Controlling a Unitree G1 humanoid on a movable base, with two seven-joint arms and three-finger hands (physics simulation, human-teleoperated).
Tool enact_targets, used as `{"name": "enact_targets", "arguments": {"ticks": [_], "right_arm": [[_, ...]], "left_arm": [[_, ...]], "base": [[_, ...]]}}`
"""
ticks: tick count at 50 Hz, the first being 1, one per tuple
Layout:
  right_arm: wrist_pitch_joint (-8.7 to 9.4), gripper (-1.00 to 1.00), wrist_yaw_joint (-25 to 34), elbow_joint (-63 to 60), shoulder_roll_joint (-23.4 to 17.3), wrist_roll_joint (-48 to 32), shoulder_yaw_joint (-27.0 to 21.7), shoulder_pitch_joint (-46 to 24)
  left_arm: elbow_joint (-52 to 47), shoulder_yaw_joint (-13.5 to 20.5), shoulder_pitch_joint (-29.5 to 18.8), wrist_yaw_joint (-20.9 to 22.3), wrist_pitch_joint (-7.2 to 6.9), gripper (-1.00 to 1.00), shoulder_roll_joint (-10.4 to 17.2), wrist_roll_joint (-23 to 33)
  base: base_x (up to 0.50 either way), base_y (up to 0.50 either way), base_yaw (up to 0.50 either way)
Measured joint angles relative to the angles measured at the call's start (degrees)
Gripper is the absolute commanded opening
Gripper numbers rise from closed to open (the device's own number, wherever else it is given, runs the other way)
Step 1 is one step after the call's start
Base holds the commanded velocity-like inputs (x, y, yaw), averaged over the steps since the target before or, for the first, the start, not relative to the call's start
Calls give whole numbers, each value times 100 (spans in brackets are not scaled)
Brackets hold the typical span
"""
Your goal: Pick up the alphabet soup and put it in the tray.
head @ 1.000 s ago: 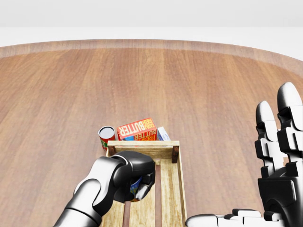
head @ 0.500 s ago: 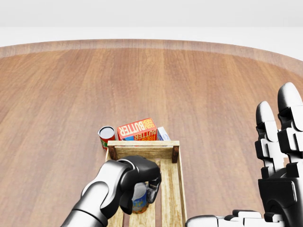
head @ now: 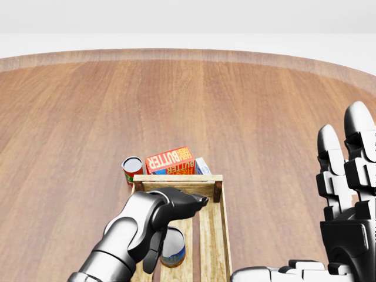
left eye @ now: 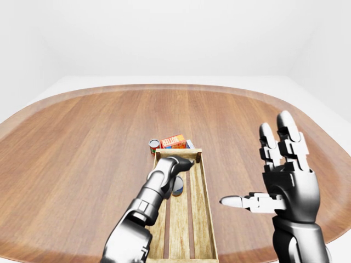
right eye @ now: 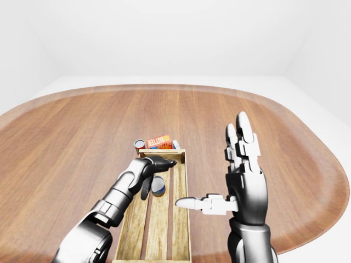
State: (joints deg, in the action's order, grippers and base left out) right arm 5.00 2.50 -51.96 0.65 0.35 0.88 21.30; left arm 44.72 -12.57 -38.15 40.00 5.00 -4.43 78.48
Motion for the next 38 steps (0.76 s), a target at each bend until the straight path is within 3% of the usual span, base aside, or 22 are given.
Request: {"name": "enact_targets", "arguments": {"ticks": [7, 18, 29, 35, 38], "right_arm": [[0, 96, -2, 37, 1, -4, 0, -26], [0, 97, 5, 35, 6, 9, -17, -24], [0, 96, -15, 43, -2, -24, 30, -23], [0, 97, -32, 41, -16, -40, 64, -20], [0, 97, -39, 27, -24, -47, 81, -13]], "left_arm": [[-1001, 188, -86, 0, 0, 100, 67, -562], [-3027, 596, -569, 0, -13, 100, 391, -2098], [-4633, 979, -704, 0, -408, 100, 983, -3585], [-5343, 1174, -387, 0, -615, 100, 1269, -4285], [-5651, 1263, -126, 0, -643, 100, 1383, -4574]], "base": [[0, 0, 0], [0, 0, 0], [0, 0, 0], [0, 0, 0], [0, 0, 0]]}}
